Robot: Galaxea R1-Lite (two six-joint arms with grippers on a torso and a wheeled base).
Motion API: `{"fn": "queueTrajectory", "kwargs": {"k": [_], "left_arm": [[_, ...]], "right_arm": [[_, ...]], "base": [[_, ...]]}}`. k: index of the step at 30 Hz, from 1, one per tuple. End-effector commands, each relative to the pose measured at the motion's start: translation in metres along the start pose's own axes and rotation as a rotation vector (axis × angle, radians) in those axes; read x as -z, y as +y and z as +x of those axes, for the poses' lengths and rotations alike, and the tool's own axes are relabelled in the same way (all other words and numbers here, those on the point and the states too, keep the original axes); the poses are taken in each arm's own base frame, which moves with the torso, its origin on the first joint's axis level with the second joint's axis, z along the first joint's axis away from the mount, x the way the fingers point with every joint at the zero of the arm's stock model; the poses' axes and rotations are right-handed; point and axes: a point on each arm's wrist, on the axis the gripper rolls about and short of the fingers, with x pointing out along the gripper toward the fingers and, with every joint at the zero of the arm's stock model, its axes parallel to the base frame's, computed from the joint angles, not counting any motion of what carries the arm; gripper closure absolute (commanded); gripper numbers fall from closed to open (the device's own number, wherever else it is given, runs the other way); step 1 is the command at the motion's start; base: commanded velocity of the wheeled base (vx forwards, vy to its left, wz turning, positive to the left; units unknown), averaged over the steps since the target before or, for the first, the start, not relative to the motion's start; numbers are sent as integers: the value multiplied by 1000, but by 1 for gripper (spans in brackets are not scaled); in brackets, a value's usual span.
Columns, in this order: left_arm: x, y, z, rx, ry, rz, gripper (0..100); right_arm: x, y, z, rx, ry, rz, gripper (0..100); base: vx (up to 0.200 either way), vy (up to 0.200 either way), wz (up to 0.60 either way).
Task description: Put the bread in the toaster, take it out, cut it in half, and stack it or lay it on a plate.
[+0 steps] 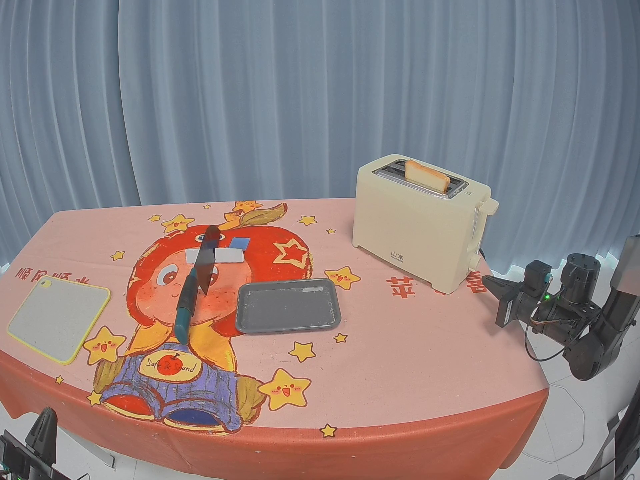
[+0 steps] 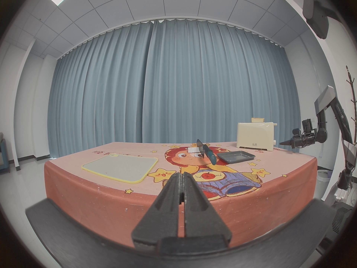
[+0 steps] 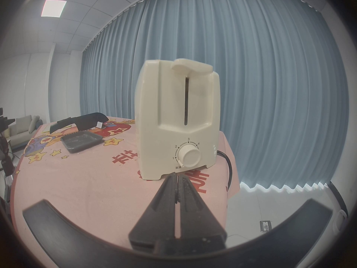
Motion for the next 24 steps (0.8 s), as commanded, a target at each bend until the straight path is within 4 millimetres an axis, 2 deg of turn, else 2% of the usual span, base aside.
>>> {"fn": "queueTrajectory", "kwargs": {"k": [1, 24], "left_arm": [[5, 0, 1, 0, 17, 0, 100], [5, 0, 1, 0, 17, 0, 100]], "right_arm": [[6, -1, 5, 2, 20, 6, 100], [13, -8, 23, 35, 14, 10, 100]], "base": [[0, 0, 0], [0, 0, 0]]}}
